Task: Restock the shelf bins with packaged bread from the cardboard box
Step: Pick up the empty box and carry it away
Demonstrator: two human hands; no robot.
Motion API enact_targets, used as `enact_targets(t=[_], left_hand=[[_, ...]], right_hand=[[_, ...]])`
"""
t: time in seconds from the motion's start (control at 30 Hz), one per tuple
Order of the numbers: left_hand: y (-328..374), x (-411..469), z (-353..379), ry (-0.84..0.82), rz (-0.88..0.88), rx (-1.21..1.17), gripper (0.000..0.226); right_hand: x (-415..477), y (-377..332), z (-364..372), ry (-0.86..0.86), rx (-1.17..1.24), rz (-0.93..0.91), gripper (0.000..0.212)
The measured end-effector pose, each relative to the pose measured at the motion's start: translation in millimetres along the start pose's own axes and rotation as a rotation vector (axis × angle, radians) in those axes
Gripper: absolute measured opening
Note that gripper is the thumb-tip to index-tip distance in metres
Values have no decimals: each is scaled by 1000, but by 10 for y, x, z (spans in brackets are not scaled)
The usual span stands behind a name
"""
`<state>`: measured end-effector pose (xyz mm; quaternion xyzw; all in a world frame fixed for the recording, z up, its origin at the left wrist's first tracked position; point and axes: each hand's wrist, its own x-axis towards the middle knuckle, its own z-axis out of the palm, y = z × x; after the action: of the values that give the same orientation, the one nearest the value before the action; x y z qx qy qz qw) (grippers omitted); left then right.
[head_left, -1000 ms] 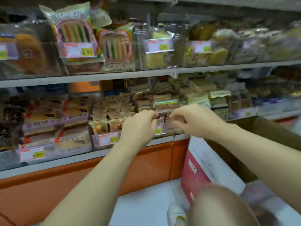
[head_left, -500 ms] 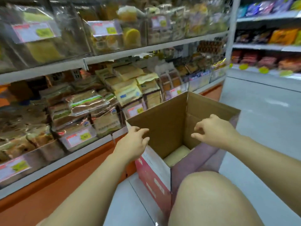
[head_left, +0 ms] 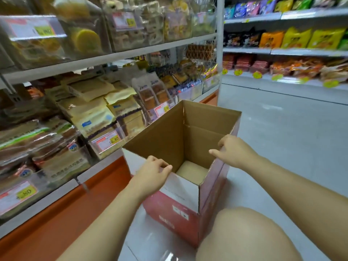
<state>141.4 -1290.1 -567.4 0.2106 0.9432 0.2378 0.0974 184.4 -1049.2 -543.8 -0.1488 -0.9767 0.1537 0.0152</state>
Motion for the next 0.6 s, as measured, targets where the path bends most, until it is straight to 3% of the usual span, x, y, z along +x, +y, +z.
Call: enact_targets(t=[0.17,0.3,0.5,0.6], left_hand=[[533,44,325,-79,99,0,40],[865,113,379,-120,211,-89,31],[729,322,68,318,141,119,25],[530,521,-28,350,27,209,32]], right_hand=[[-102,274,-27,-24,163,115,66],[-203,599,-57,-6,167,210,61],[-95,866,-82,62,117,248,56],[109,885,-78,105,20,282,59]])
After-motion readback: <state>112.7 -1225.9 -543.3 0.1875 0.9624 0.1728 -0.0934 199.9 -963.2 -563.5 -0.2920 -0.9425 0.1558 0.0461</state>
